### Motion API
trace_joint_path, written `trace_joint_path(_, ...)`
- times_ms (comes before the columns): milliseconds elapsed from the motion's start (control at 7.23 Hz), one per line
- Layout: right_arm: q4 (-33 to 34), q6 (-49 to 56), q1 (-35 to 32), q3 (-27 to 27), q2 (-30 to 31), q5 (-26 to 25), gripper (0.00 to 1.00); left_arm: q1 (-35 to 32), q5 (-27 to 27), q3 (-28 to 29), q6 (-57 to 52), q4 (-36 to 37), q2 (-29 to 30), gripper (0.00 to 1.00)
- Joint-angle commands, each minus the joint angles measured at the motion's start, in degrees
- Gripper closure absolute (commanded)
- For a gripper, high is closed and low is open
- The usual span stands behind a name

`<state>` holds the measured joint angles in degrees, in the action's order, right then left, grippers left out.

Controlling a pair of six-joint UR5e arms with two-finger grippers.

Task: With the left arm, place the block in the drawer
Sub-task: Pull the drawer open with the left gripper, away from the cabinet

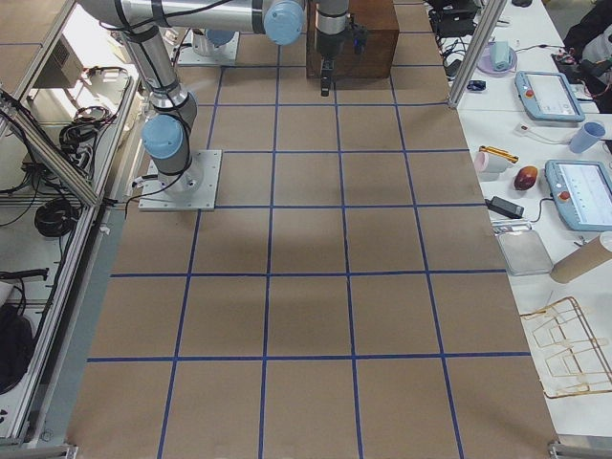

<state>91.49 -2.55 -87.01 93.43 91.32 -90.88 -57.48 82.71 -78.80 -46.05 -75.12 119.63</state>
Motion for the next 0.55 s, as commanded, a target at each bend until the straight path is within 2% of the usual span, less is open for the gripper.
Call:
trace_joint_path(0, 0.00, 0.00, 0.00, 0.09, 0.00, 0.00, 0.00, 0.00, 0.95, 0.13, -0.87, 0.15, 0.16, 0.00)
trace_joint_path(415, 0.00, 0.00, 0.00, 0.00, 0.00, 0.00, 0.00, 0.00, 1.05, 2.24, -1.84, -0.02, 1.12, 0.00)
